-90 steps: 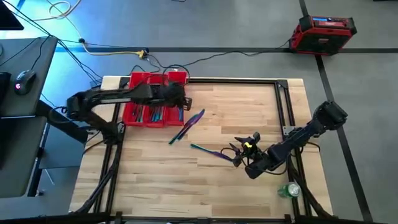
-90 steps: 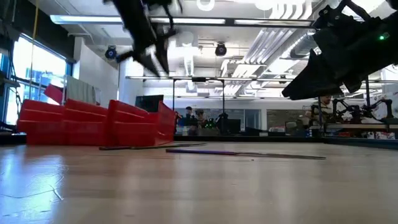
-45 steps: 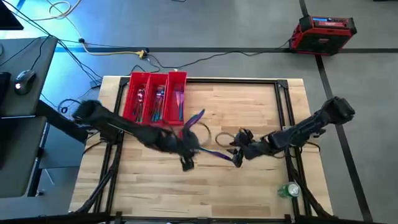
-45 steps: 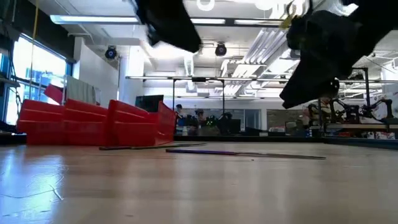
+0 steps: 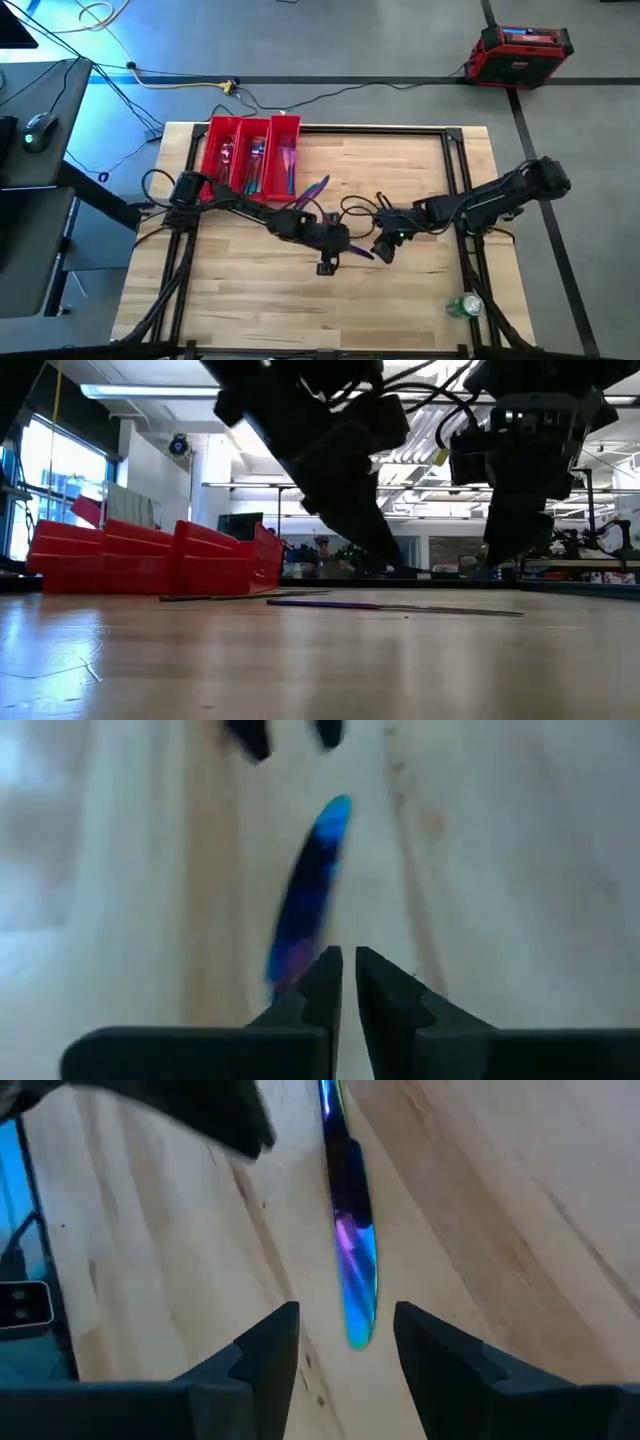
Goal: Sort silverware
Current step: Put the blue knife into the right red bin
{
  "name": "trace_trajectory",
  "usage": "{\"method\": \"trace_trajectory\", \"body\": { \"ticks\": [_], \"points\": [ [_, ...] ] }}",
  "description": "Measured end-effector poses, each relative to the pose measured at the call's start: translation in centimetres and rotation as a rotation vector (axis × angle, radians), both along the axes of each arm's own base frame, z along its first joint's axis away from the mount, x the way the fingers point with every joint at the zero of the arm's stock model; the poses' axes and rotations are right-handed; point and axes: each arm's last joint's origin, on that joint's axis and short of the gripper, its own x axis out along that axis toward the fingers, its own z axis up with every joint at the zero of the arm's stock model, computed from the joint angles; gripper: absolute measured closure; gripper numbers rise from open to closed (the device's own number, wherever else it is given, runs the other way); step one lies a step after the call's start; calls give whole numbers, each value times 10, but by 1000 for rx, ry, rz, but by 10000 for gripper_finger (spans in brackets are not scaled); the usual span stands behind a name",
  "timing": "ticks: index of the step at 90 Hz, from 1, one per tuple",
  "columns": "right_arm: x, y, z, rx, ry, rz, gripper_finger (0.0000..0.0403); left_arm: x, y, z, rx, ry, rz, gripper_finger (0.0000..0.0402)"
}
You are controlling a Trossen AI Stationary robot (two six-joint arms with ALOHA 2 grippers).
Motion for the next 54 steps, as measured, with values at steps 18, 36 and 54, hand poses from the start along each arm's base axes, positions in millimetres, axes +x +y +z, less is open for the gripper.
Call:
{"method": "trace_trajectory", "body": {
  "ticks": [18, 36, 54],
  "points": [
    [-3, -1, -30, 119, -9, -27, 249, 10, -3, -18, -8, -49, -49, 401],
    [-9, -7, -49, 199, -24, -131, 249, 13, 0, -38, -7, -23, -25, 401],
    [-9, -7, -49, 214, -17, -168, 249, 18, 13, -50, -55, -11, 31, 401]
  ]
}}
